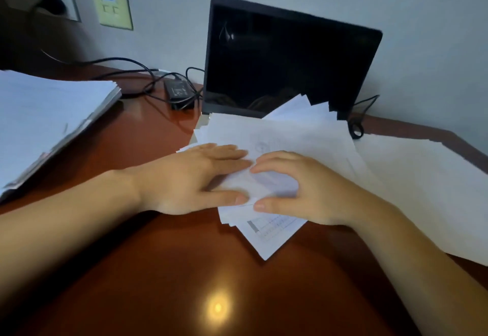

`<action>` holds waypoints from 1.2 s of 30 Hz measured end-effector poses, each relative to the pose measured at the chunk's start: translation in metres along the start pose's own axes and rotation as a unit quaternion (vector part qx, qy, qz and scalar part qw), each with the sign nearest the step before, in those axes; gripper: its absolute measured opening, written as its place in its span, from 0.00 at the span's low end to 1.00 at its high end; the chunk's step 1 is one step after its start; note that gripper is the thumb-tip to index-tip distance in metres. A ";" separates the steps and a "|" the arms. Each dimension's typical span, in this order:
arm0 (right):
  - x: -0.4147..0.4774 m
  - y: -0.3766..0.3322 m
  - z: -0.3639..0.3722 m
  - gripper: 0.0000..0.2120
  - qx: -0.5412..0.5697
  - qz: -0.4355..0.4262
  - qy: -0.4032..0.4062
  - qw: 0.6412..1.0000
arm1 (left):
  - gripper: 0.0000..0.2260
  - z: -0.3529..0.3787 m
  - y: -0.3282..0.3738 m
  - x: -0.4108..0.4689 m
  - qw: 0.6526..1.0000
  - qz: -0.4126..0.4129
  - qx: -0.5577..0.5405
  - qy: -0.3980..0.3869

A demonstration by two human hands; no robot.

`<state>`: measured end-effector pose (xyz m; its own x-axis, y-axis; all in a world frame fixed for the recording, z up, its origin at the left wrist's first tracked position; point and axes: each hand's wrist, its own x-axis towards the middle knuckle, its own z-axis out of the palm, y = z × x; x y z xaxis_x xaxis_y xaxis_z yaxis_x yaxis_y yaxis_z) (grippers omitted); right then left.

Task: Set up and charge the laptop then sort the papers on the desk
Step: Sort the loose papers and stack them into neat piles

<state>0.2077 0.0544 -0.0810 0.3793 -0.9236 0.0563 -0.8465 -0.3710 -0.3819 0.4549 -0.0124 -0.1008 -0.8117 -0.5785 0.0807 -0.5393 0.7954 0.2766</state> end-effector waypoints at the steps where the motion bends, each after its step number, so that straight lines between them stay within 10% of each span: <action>1: -0.001 0.000 0.000 0.30 -0.007 -0.002 -0.003 1.000 | 0.36 0.000 -0.002 -0.002 1.000 0.013 -0.003 0.019; 10: 0.002 -0.006 0.006 0.15 -0.025 -0.072 0.057 0.995 | 0.16 -0.007 -0.003 -0.009 0.987 0.098 0.000 0.126; 23: 0.003 -0.002 0.005 0.09 -0.088 0.019 0.207 0.974 | 0.14 -0.012 0.004 -0.012 0.947 0.079 0.056 0.307; 27: -0.002 0.018 -0.009 0.10 -0.080 0.099 0.330 0.935 | 0.15 -0.014 0.009 -0.014 0.955 0.128 0.096 0.248; 36: -0.002 0.011 -0.005 0.32 -0.055 0.047 0.286 0.955 | 0.17 -0.014 0.004 -0.016 0.981 0.128 0.086 0.117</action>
<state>0.1957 0.0514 -0.0813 0.0595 -0.8434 0.5340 -0.9127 -0.2627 -0.3131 0.4688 -0.0029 -0.0874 -0.8628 -0.3660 0.3487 -0.3714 0.9269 0.0540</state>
